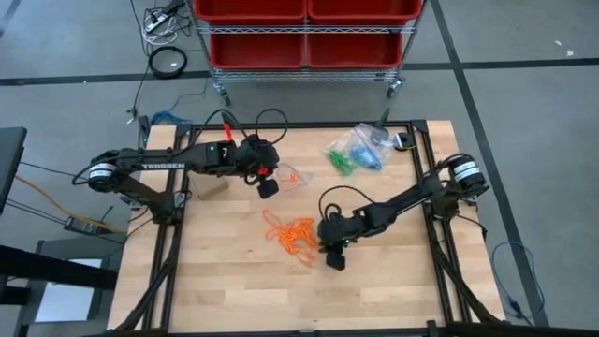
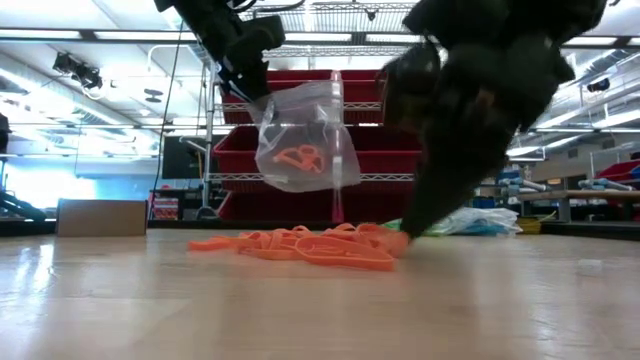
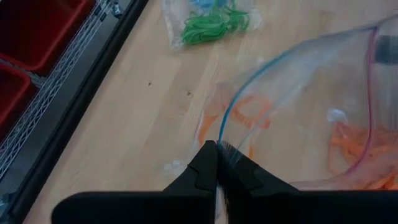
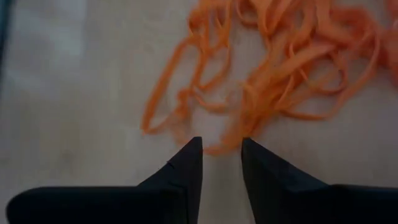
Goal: Sort rubber bands
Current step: Put the orange rubber band into the transparent zip bag
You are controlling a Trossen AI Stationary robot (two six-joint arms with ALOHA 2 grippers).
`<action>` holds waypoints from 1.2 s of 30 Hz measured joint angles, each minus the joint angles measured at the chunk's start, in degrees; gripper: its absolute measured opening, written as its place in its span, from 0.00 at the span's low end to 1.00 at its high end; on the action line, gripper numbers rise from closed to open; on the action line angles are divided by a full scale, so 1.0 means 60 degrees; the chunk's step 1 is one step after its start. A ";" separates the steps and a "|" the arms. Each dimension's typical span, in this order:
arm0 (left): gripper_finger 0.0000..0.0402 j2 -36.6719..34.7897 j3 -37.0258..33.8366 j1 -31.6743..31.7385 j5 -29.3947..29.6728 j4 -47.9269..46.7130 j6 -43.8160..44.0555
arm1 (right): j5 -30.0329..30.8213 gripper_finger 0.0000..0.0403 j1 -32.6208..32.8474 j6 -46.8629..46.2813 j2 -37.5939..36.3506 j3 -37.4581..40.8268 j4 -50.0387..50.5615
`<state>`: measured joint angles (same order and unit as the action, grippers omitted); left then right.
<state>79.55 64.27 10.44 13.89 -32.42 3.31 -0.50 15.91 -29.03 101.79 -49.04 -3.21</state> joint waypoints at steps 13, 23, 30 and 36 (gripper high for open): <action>0.04 0.0000 0.0000 0.0000 -0.0065 -0.0004 0.0020 | 0.0162 0.02 -0.0128 0.0682 0.0046 -0.0273 -0.0035; 0.04 0.0000 0.0011 0.0000 -0.0080 0.0002 0.0015 | 0.0392 0.00 -0.0172 0.0777 -0.1490 -0.0269 0.1123; 0.04 0.0000 0.0012 0.0000 -0.0078 0.0073 0.0027 | 0.1625 0.00 -0.0390 0.1121 -0.2181 -0.0273 0.1902; 0.04 0.0000 0.0015 0.0000 -0.0080 0.0068 0.0038 | 0.1019 0.02 -0.0635 0.1028 -0.2003 -0.0261 0.2371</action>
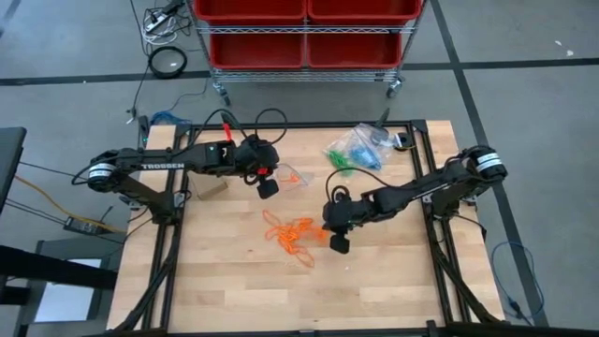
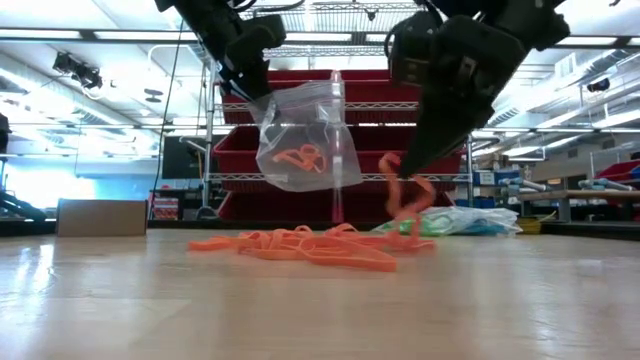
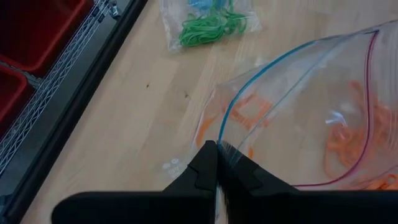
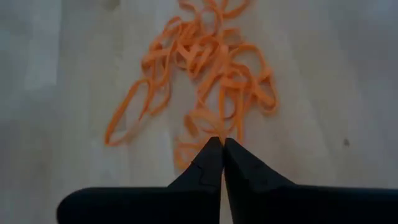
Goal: Sort rubber bands
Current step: Put the orange rubber band into the transparent zip bag
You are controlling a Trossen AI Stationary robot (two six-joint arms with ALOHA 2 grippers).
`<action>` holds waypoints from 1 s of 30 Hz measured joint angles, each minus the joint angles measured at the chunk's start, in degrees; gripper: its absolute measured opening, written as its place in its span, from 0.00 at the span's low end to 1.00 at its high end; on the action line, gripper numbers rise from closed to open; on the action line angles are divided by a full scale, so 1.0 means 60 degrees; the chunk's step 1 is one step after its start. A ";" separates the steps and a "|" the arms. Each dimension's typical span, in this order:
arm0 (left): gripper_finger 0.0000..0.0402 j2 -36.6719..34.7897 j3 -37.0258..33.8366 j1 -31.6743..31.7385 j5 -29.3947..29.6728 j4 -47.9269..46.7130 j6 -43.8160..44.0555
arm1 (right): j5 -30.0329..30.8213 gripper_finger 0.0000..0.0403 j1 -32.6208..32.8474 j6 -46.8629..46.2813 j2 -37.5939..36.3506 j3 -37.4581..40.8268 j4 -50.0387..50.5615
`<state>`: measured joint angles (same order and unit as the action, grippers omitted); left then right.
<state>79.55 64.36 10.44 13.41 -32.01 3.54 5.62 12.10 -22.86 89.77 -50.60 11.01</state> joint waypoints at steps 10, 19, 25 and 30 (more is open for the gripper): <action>0.04 0.0000 0.0000 0.0000 0.0004 0.0076 0.0020 | 0.0755 0.00 0.0216 0.0567 -0.0269 0.0002 -0.1416; 0.04 0.0000 0.0000 0.0000 0.0004 0.0165 0.0024 | 0.2673 0.00 0.0068 0.2283 -0.1607 -0.0012 -0.4152; 0.04 0.0000 0.0000 -0.0007 0.0004 0.0480 0.0031 | 0.2766 0.00 -0.0748 0.2922 -0.1548 -0.0113 -0.4878; 0.04 0.0000 0.0004 -0.0007 -0.0011 0.0868 0.0203 | 0.2526 0.00 -0.1152 0.3631 -0.0694 -0.0927 -0.4674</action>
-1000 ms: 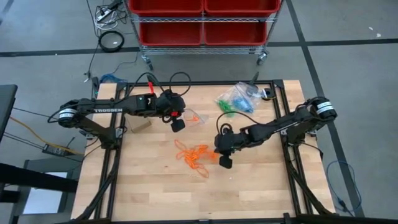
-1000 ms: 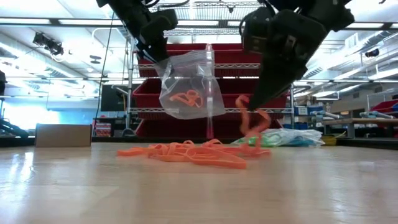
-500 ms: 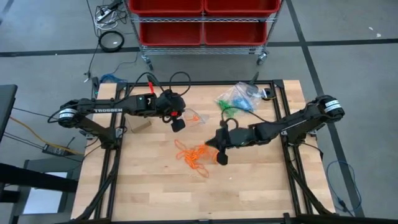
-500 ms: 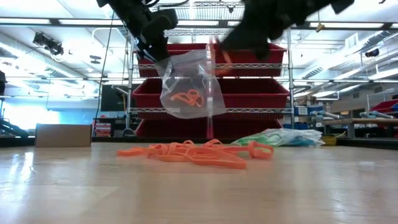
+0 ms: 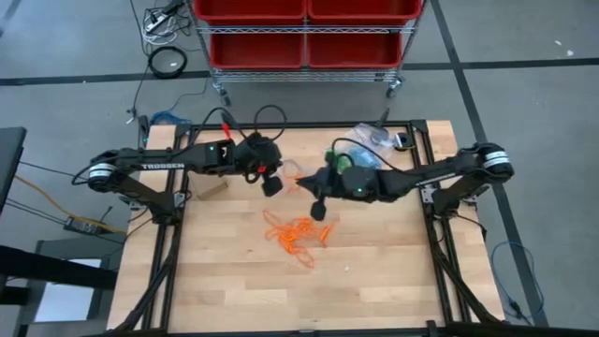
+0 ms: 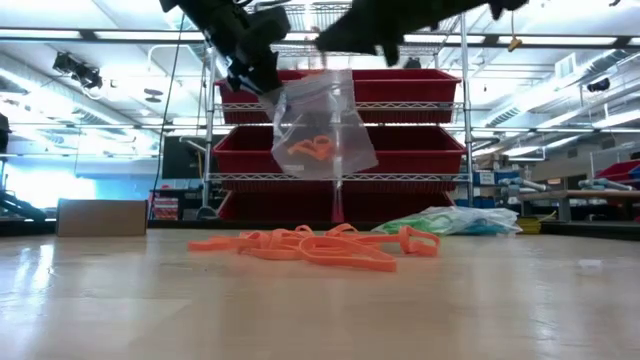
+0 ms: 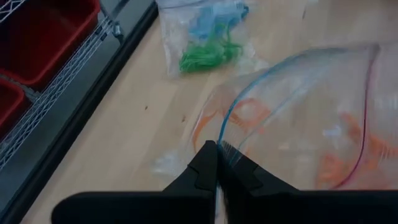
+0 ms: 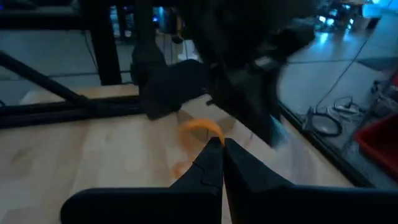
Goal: Sort rubber bands
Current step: Put the orange rubber band into the transparent zip bag
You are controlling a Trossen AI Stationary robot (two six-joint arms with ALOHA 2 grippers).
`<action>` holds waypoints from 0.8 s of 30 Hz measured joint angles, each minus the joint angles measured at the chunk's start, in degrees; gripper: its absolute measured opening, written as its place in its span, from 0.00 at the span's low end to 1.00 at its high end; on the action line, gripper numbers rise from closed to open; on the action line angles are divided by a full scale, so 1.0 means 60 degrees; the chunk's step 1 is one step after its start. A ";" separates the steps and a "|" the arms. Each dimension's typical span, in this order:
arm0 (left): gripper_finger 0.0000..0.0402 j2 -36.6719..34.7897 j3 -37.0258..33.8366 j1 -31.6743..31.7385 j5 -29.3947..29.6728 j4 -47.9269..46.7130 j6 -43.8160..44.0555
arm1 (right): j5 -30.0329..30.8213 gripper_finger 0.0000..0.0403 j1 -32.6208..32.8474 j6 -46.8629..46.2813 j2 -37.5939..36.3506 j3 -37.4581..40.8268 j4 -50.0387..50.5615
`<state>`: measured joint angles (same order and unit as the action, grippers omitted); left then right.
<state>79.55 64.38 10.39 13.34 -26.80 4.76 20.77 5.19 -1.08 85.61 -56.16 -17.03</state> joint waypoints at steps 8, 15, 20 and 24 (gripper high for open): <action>0.04 0.0000 0.0000 -0.0004 -0.0015 -0.0162 0.0021 | 0.0548 0.00 -0.0307 0.1340 0.1340 -0.2073 0.1800; 0.04 0.0004 0.0000 -0.0004 -0.0018 -0.0397 0.0007 | 0.0878 0.00 -0.0338 0.1846 0.1671 -0.2633 0.2538; 0.04 0.0000 0.0000 -0.0004 -0.0018 -0.0393 0.0007 | 0.1366 0.00 -0.0331 0.2025 0.1675 -0.2622 0.2956; 0.04 0.0000 0.0000 -0.0004 -0.0018 -0.0385 0.0021 | 0.1521 0.00 -0.0250 0.2045 0.1675 -0.2622 0.3559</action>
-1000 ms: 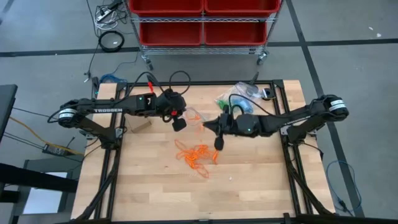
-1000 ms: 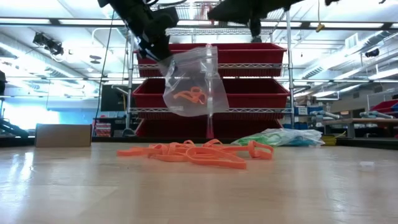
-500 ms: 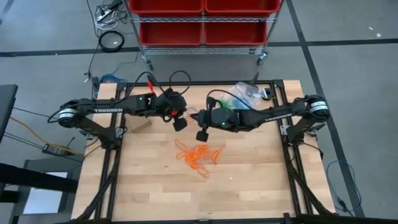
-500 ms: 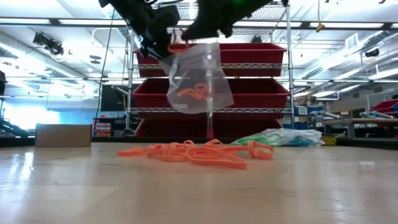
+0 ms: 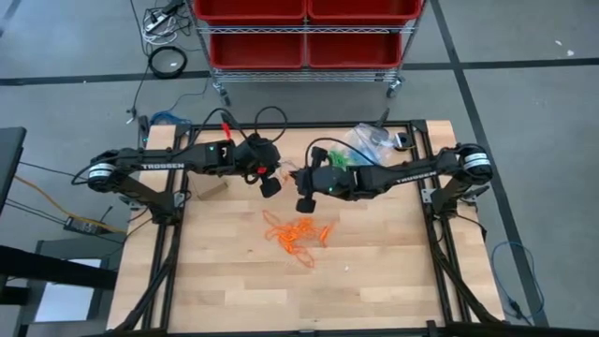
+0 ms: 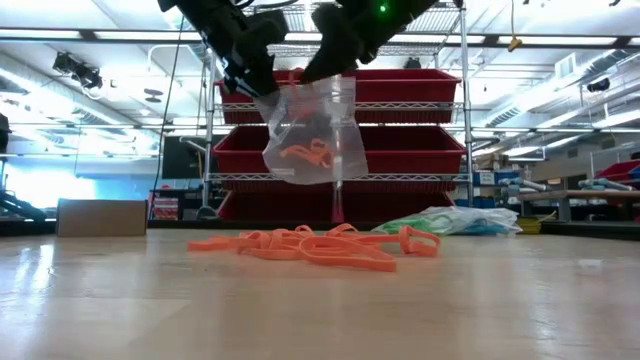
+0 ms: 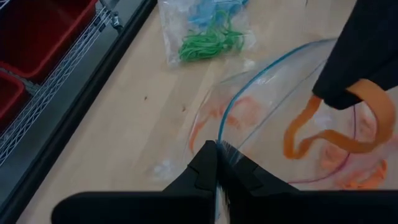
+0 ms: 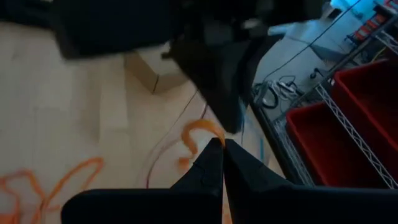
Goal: Sort rubber bands
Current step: Put the orange rubber band into the transparent zip bag
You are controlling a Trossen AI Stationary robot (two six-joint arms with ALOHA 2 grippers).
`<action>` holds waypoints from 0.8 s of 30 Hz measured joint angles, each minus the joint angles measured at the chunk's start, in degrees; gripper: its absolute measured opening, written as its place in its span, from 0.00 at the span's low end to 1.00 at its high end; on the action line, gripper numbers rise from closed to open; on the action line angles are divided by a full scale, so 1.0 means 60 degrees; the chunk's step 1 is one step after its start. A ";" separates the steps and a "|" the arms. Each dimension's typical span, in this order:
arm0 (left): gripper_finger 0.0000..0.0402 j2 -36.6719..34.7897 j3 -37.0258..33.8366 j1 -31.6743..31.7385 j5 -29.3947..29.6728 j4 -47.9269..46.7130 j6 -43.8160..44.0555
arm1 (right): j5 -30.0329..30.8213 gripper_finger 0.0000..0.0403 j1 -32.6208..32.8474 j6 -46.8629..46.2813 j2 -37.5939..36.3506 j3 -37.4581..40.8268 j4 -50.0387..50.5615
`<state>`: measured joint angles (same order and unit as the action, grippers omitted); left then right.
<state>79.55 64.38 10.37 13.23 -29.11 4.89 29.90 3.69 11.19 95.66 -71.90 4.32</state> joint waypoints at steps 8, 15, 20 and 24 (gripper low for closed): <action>0.04 0.0002 0.0000 0.0000 -0.0439 0.0343 0.0009 | 0.0290 0.00 0.0201 0.0397 0.0000 0.0004 0.0294; 0.04 0.0004 0.0000 -0.0004 -0.0612 0.0362 -0.0004 | 0.0306 0.11 0.0200 0.0408 -0.0057 0.0007 0.0103; 0.04 0.0002 0.0000 -0.0004 -0.0612 0.0351 -0.0012 | 0.0707 0.24 0.0200 0.0399 -0.0105 0.0000 -0.0023; 0.04 0.0000 0.0000 -0.0004 -0.0612 0.0325 -0.0026 | 0.0749 0.31 0.0200 0.0326 -0.0224 -0.0022 -0.0109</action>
<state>79.55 64.38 10.35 9.56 -27.16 4.73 34.40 4.89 13.14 94.31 -72.03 3.67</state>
